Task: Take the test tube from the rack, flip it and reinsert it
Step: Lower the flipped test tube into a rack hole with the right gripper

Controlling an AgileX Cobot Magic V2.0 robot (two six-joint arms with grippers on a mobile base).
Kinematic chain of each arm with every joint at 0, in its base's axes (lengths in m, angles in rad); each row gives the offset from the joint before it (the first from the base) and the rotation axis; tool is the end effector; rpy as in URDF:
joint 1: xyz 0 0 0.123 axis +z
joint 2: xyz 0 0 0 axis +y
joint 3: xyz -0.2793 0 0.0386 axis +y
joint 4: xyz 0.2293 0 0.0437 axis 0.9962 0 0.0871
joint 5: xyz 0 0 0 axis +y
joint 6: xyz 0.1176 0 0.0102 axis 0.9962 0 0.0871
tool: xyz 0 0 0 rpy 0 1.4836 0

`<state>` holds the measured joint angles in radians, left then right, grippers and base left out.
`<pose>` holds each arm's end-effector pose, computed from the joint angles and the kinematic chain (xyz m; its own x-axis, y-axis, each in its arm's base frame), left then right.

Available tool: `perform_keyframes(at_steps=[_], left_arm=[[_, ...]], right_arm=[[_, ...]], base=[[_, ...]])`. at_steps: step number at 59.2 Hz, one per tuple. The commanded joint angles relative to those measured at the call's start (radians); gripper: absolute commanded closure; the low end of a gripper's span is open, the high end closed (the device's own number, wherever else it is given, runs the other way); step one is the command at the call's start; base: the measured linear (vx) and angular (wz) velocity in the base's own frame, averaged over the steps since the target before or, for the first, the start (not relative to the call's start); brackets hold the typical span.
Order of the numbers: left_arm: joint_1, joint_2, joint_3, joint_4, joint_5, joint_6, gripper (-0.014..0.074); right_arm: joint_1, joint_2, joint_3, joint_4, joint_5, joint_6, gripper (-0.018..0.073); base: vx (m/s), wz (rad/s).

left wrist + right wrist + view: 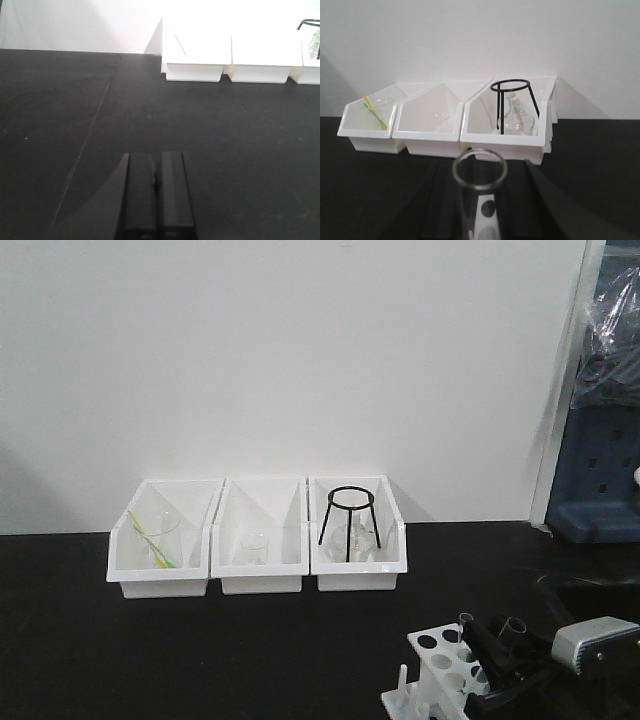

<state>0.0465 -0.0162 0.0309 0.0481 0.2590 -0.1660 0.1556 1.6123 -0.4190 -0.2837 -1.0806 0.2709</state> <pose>0.0659 0.0045 0.1755 -0.1766 -0.1276 -0.9760 -0.0802 0.9901 -0.1149 0.2816 0.0737 0.1985 -0.0945 0.1167 -0.9887 -0.3847 0.9117 0.1444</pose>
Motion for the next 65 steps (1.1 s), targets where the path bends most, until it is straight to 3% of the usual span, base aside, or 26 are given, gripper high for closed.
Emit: perform_keyframes(at_steps=[1,14,32,41,65], left_arm=[[-0.008,-0.011,0.002,-0.005,-0.079,0.0,0.0603],[-0.008,-0.011,0.002,-0.005,-0.079,0.0,0.0603],[-0.008,-0.011,0.002,-0.005,-0.079,0.0,0.0603],[-0.008,-0.011,0.002,-0.005,-0.079,0.0,0.0603],[-0.008,-0.011,0.002,-0.005,-0.079,0.0,0.0603]], right_arm=[[-0.006,-0.004,-0.026,0.006,-0.111,-0.01,0.0568],[-0.006,0.014,-0.028,0.003,-0.123,-0.019,0.0568],[-0.006,0.014,-0.029,0.004,0.016,-0.024,0.0568],[-0.006,0.014,-0.029,0.004,-0.014,-0.063,0.0568],[-0.006,0.011,-0.03,0.006,-0.056,-0.043,0.0568]], base=[[0.0,0.0],[0.0,0.0],[0.0,0.0],[0.0,0.0],[0.0,0.0]])
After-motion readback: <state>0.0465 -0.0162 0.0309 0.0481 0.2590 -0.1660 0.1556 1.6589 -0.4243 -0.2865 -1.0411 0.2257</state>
